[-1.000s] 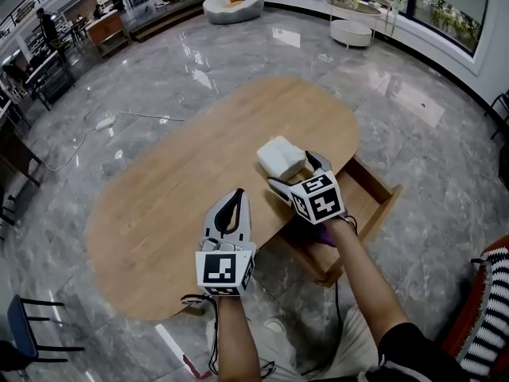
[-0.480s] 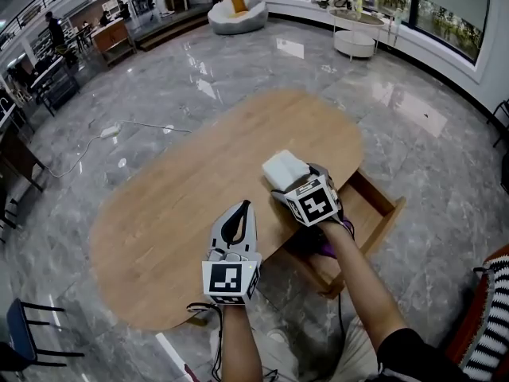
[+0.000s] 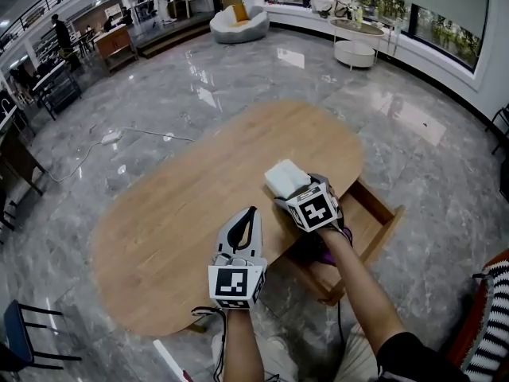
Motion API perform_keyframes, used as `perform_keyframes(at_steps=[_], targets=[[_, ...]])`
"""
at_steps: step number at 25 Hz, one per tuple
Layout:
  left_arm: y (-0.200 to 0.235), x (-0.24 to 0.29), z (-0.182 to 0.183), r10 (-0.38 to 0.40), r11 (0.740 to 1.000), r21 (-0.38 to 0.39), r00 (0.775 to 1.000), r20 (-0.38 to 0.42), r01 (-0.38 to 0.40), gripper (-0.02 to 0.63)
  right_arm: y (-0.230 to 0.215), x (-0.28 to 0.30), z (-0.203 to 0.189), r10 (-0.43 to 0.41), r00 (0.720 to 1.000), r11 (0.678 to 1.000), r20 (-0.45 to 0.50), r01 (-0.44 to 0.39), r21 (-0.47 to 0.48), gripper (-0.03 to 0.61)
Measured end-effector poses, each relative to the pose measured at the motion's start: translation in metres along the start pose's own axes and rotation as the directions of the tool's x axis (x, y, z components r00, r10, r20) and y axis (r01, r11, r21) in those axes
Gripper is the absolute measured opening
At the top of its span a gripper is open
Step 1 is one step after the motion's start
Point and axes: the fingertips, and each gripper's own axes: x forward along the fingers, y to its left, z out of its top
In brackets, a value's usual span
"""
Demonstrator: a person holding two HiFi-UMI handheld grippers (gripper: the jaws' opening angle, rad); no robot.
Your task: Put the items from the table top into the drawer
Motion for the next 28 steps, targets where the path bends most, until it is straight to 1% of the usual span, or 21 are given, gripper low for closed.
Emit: perform_keyframes(at_steps=[5,9,14,21,28], targets=[[0.001,-0.003,0.004,0.002,1.000,-0.008,1.000,0.006,-0.002,0.003,0.002,-0.005,0.000,0.000,1.000,1.000,-0.008,0.000,-0.007,0.471],[0.001,-0.001,0.004,0.002,1.000,-0.010,1.000,0.011,-0.001,0.005,0.002,-0.005,0.000,-0.004,1.000,1.000,-0.007,0.004,0.001,0.436],[-0.002,0.000,0.007,-0.003,1.000,-0.011,1.000,0.017,0.004,0.003,0.001,-0.012,0.000,0.007,1.000,1.000,0.007,-0.007,0.025,0.434],[-0.010,-0.001,0.009,-0.010,1.000,-0.014,1.000,0.023,0.010,0.005,-0.005,-0.026,-0.007,-0.003,1.000,0.999,0.015,0.003,0.039,0.434],[-0.029,0.006,0.011,-0.046,0.999,0.002,0.999,0.014,0.046,0.003,-0.014,-0.050,-0.011,-0.021,0.999,0.998,0.047,0.018,0.055,0.434]])
